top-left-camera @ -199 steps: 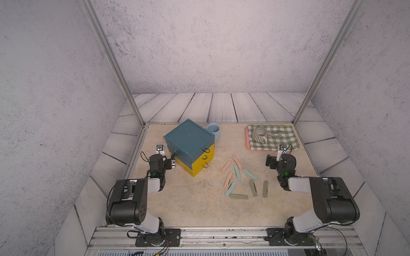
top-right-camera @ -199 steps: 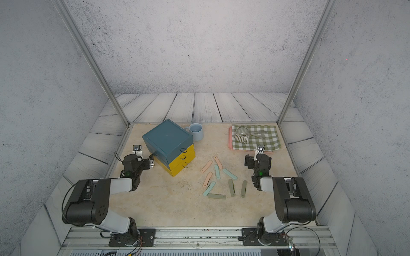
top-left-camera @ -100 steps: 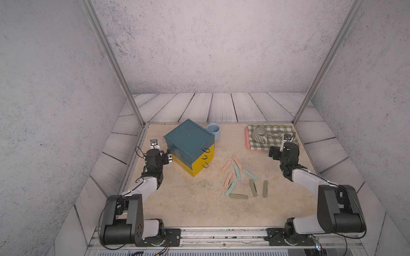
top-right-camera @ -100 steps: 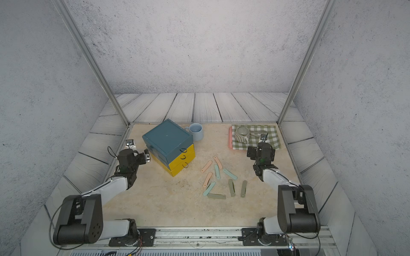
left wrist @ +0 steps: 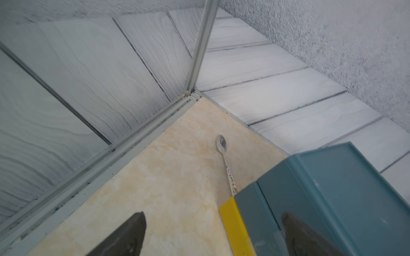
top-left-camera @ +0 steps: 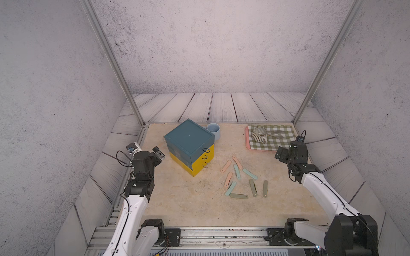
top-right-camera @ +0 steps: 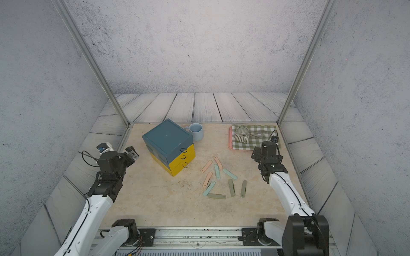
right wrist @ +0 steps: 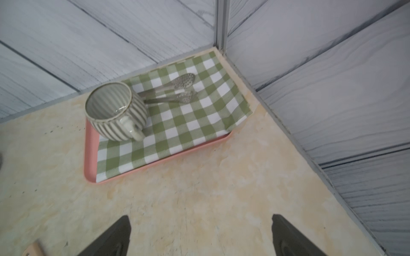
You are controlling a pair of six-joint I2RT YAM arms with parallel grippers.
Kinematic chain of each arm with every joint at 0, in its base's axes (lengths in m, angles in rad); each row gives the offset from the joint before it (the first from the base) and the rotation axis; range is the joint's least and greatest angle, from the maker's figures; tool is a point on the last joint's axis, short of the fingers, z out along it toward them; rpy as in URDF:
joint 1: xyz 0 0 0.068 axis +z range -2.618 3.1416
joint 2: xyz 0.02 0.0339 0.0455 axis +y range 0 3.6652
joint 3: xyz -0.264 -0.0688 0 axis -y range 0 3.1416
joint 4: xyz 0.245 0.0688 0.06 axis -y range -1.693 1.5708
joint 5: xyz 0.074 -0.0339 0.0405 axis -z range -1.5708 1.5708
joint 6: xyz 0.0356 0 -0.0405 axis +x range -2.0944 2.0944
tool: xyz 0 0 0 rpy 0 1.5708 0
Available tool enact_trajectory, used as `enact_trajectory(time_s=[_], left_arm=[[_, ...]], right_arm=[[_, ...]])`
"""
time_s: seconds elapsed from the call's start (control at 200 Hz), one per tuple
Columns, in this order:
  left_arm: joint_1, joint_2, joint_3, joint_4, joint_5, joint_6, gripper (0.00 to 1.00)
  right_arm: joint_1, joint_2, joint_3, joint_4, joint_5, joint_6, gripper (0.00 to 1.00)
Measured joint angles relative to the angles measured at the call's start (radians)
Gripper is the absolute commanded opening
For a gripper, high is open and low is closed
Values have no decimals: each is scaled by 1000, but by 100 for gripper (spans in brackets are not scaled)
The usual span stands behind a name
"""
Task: Place the fruit knives into the drawer by color
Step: Open the drawer in the storage box.
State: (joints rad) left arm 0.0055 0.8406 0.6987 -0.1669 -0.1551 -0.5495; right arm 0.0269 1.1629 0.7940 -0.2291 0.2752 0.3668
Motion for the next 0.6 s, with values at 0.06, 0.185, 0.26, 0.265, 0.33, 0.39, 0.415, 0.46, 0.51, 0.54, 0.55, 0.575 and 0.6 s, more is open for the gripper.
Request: enact_trajectory(time_s=[0.06,0.185,0.26,0.265,0.33,0.39,0.415,0.46,0.51,0.54,0.55,0.575,0.6], left_arm=[[0,-5,20,-26,51,3,99],[-1,-15,74,-83,136,3,99],[-2,-2,125,-117,174,3,99],[-2,-1,130,-121,177,3,99],[-2,30,179,-138,209,1,99],[-3,76,230,-164,241,-1,99],[-4,96,249,-174,253,0,99],[-9,132,282,-195,269,0,99],[-16,157,303,-212,283,-1,99],[-24,164,308,-220,290,-1,99],[-26,164,309,-221,292,-1,99],[-33,164,309,-227,298,-1,99],[-40,163,309,-234,302,-1,99]], right_arm=[[1,-2,16,-44,-34,6,99],[1,-9,42,-111,-89,24,99],[1,-10,54,-139,-124,27,99],[1,-10,54,-142,-127,27,99],[1,-8,64,-167,-156,29,99],[1,-3,75,-185,-191,30,99],[1,0,82,-190,-209,31,99],[1,8,94,-197,-241,34,99],[1,19,108,-200,-285,34,99],[1,25,114,-201,-311,35,99],[1,27,116,-200,-322,35,99],[1,31,119,-198,-343,35,99],[1,34,121,-198,-365,36,99]])
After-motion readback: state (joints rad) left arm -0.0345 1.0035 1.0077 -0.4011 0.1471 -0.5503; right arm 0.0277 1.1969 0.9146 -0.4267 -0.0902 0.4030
